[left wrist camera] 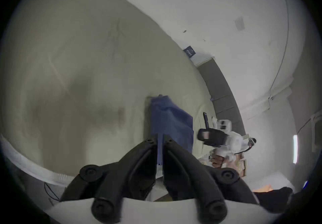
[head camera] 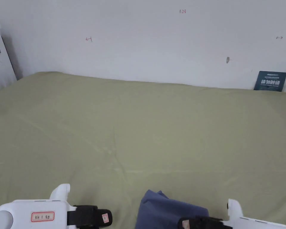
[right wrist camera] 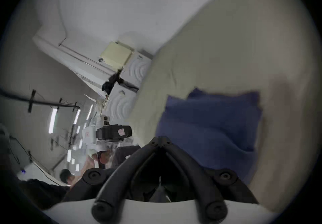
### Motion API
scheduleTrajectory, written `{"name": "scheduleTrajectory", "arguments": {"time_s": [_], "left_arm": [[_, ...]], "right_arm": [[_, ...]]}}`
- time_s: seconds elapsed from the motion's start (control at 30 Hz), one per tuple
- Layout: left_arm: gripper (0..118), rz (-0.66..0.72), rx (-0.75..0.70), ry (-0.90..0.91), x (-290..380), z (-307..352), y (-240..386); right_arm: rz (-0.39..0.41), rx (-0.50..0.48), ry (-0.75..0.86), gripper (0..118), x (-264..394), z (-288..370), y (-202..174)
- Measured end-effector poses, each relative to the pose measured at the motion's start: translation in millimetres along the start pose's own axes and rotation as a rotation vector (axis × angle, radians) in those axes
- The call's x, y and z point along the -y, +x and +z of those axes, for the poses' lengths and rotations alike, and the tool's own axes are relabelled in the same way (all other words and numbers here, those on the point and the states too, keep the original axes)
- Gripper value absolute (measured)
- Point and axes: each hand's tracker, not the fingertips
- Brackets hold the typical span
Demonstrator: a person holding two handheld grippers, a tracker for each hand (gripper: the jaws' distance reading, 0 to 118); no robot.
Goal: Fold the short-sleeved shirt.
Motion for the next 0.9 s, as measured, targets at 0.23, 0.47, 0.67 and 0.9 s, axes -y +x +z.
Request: {"name": "scheduleTrajectory", "arguments": {"time_s": [0.23, 0.47, 0.67, 0.9], "left_arm": [[80, 0.066, 0.102, -0.141, 1.7, -49.4, -10.4], [92, 0.136, 0.220, -0.148, -5.7, -106.5, -12.8], [89, -0.171, 0.060, -0.217, 6.7, -142.4, 25.6], [41, -0.040, 0.046, -0.217, 8.6, -134.0, 2.9]], "right_arm": [[-0.210, -0.053, 0.001, 0, -0.6, -11.7, 57.4], [-0.152, -0.052, -0.013, 0, 2.1, -1.8, 57.2], [-0.121, -0.049, -0.013, 0, 1.5, 1.0, 58.4], [-0.112, -0.025, 0.012, 0, 3.6, 3.9, 56.1]]}}
